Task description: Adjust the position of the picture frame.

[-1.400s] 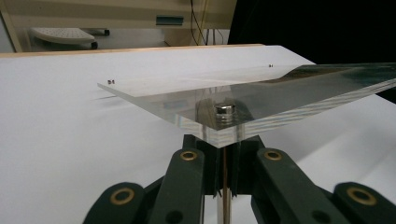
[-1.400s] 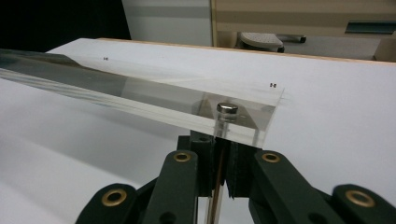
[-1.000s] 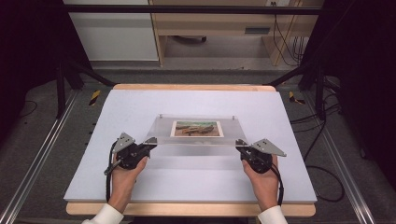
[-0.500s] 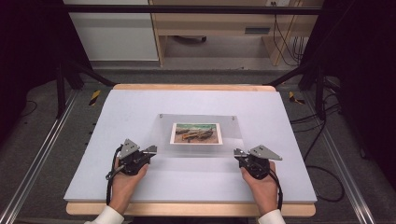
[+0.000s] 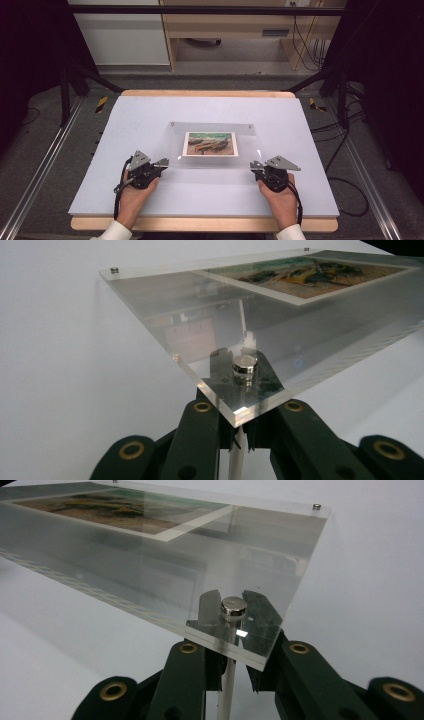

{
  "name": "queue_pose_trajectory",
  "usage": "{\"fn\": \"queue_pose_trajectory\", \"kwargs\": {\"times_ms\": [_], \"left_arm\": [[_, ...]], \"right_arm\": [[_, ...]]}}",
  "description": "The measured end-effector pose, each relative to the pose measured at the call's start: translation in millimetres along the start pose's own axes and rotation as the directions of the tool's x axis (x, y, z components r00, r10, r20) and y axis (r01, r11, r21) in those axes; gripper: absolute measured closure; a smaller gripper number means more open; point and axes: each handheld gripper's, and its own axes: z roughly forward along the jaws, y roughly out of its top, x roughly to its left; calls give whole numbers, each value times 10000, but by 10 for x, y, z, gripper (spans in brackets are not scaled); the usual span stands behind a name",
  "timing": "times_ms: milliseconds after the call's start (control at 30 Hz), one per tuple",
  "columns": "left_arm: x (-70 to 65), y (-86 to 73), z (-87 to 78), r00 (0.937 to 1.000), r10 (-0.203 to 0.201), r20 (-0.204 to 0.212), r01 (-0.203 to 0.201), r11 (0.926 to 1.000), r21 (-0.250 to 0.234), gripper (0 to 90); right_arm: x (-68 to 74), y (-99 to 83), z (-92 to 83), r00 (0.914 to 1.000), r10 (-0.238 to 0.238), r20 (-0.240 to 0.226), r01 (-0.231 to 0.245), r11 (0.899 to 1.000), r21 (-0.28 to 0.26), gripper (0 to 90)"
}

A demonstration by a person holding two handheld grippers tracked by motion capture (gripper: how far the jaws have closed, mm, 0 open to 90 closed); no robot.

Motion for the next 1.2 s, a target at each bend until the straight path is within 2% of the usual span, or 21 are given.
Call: {"fn": "queue_pose_trajectory", "kwargs": {"times_ms": [133, 200, 267, 300, 333, 400, 433, 467, 500, 533, 567, 633, 800, 900, 967, 1033, 1100, 1200], "left_arm": [[-37, -12, 23, 9999, 168, -17, -168, 9997, 159, 832], [-53, -19, 30, 9992, 327, -235, -321, 9992, 242, 816], [-52, -32, 41, 9982, 466, -385, -447, 9978, 490, 767], [-48, -51, 46, 9965, 603, -578, -572, 9969, 546, 716], [-41, -56, 40, 9958, 647, -655, -616, 9969, 480, 613], [-4, -29, 2, 9975, 399, -581, -357, 9967, 724, 517], [11, -24, -8, 9977, 394, -559, -349, 9963, 784, 464], [36, -25, -21, 9983, 388, -427, -353, 9963, 788, 419], [58, -28, -30, 9990, 314, -327, -285, 9961, 840, 385], [78, -33, -38, 9994, 177, -288, -150, 9957, 919, 357], [101, -41, -50, 9997, 62, -219, -40, 9950, 996, 291], [134, -49, -81, 9997, -238, -44, 241, 9942, 1051, 270], [173, -27, -160, 9996, -267, 20, 264, 9963, 821, 179], [188, -11, -184, 10000, 51, 49, -54, 9975, 710, 91], [177, 1, -195, 9997, 230, 60, -234, 9972, 714, 91], [162, 13, -218, 9987, 515, -12, -513, 9959, 740, 84], [173, 14, -251, 9987, 480, 174, -489, 9972, 558, 77], [221, 6, -305, 9984, 403, 391, -425, 9975, 571, 75]], "right_arm": [[-36, -3, 9, 9999, 43, 153, -43, 10000, 16, 783], [-45, -11, 13, 9998, 65, 210, -67, 9999, 85, 763], [-44, -22, 17, 9998, 26, 214, -33, 9994, 338, 702], [-49, -31, 19, 9995, -83, 312, 71, 9992, 391, 657], [-54, -43, 17, 9983, -121, 562, 88, 9983, 584, 578], [-79, -41, -16, 9980, 127, 615, -167, 9977, 653, 487], [-110, -42, -43, 9971, 70, 752, -125, 9973, 722, 411], [-128, -43, -66, 9970, 99, 762, -152, 9974, 700, 376], [-150, -41, -101, 9969, 213, 754, -267, 9971, 715, 341], [-177, -43, -131, 9959, 134, 893, -197, 9973, 703, 299], [-206, -47, -179, 9958, 126, 902, -193, 9971, 731, 239], [-211, -50, -194, 9951, 101, 986, -172, 9973, 716, 210], [-227, -41, -327, 9895, -131, 1438, 38, 9979, 642, 171], [-291, -55, -425, 9863, 88, 1649, -192, 9979, 617, 138], [-305, -57, -439, 9857, 100, 1681, -193, 9984, 539, 130], [-322, -51, -517, 9860, 252, 1649, -286, 9994, 179, 126], [-326, -53, -542, 9869, 156, 1606, -171, 9998, 77, 121], [-327, -53, -577, 9903, 145, 1380, -129, 9998, -128, 118]]}}
